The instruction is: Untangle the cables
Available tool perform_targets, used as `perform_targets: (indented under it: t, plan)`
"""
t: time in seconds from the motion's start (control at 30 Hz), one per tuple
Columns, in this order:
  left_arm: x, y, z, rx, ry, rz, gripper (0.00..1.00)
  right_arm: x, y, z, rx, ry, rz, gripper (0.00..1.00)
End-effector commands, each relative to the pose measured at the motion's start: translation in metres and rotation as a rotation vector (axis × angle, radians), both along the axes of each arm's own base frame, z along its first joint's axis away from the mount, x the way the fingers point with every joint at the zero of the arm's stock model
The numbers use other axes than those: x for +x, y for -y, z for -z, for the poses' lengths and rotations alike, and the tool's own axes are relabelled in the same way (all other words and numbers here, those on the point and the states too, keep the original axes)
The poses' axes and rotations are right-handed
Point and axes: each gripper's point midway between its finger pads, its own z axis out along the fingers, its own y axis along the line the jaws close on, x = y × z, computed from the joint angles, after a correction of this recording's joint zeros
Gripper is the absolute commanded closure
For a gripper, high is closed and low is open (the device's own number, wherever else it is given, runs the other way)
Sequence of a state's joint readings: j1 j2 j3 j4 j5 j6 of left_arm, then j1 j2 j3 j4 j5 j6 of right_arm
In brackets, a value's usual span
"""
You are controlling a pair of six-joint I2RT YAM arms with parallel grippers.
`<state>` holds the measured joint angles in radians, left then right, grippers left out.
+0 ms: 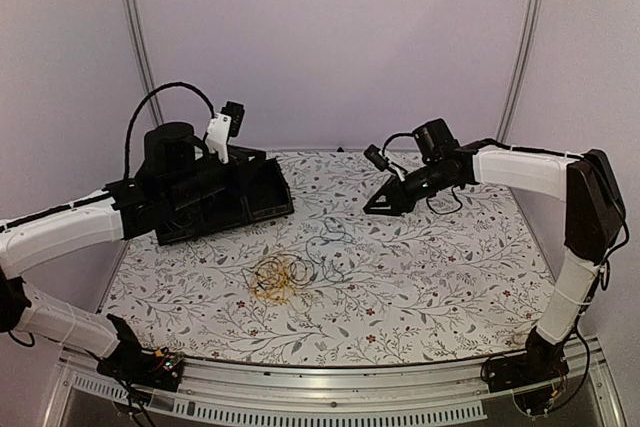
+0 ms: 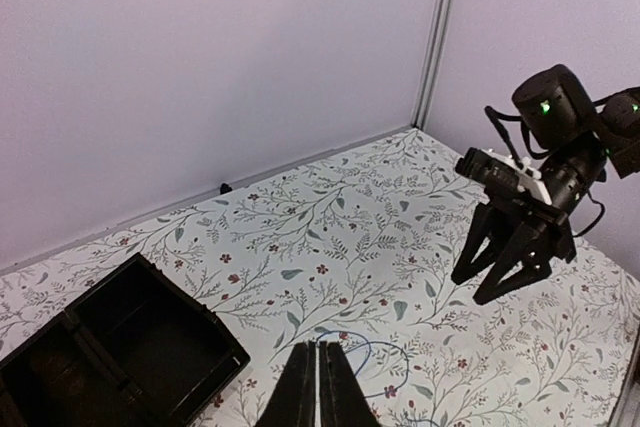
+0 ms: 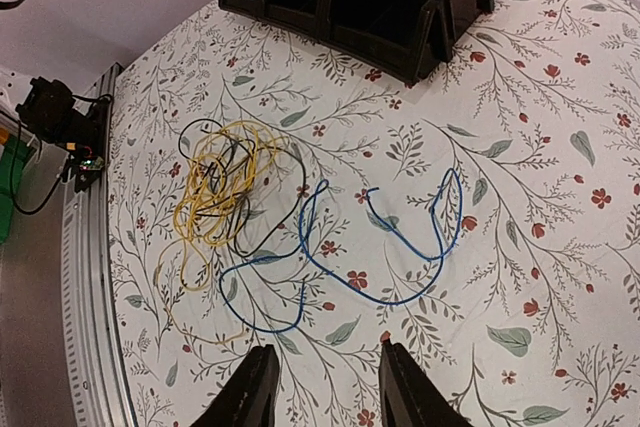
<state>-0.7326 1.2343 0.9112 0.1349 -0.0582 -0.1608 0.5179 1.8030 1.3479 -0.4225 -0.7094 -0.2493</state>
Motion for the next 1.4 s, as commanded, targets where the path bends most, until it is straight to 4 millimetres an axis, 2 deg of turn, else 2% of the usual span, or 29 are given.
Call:
perform_targets:
  t: [0.0, 0.1, 0.17, 0.33, 0.43, 0.63, 0.93, 1.03, 1.2, 1.23, 1.37]
  plan:
    - [-0.008, -0.008, 0.042, 0.107, -0.148, 0.033, 0.98, -0.011, 0.000, -0.007, 0.012, 0.029, -0.047, 0.61]
    - [-0.014, 0.015, 0.069, 0.110, -0.251, 0.115, 0.73, -0.013, 0.003, -0.007, 0.000, 0.039, -0.059, 0.61]
    - [-0.016, 0.032, 0.089, 0.149, -0.304, 0.147, 0.63, -0.014, 0.006, -0.008, -0.013, 0.065, -0.062, 0.61]
    - [-0.021, 0.072, 0.134, 0.317, -0.358, 0.258, 0.56, -0.012, 0.019, -0.004, -0.080, 0.156, -0.047, 0.61]
    - [-0.023, 0.089, 0.160, 0.431, -0.374, 0.313, 0.54, -0.012, 0.024, -0.004, -0.092, 0.182, -0.055, 0.61]
    - [-0.013, 0.099, 0.207, 0.713, -0.339, 0.314, 0.56, -0.014, 0.025, -0.005, -0.100, 0.186, -0.073, 0.61]
    - [-0.005, 0.119, 0.232, 0.847, -0.235, 0.353, 0.57, -0.007, 0.033, 0.000, -0.114, 0.179, -0.055, 0.61]
    - [0.001, 0.121, 0.235, 0.886, -0.196, 0.343, 0.66, -0.005, 0.035, 0.001, -0.110, 0.167, -0.049, 0.61]
    - [0.015, 0.122, 0.233, 0.917, -0.119, 0.301, 0.97, -0.002, 0.039, 0.001, -0.115, 0.173, -0.038, 0.61]
    - [0.018, 0.122, 0.231, 0.920, -0.108, 0.293, 1.00, -0.001, 0.040, 0.000, -0.116, 0.174, -0.035, 0.61]
    - [0.022, 0.121, 0.215, 0.890, -0.066, 0.267, 1.00, 0.004, 0.046, -0.003, -0.112, 0.179, -0.018, 0.62]
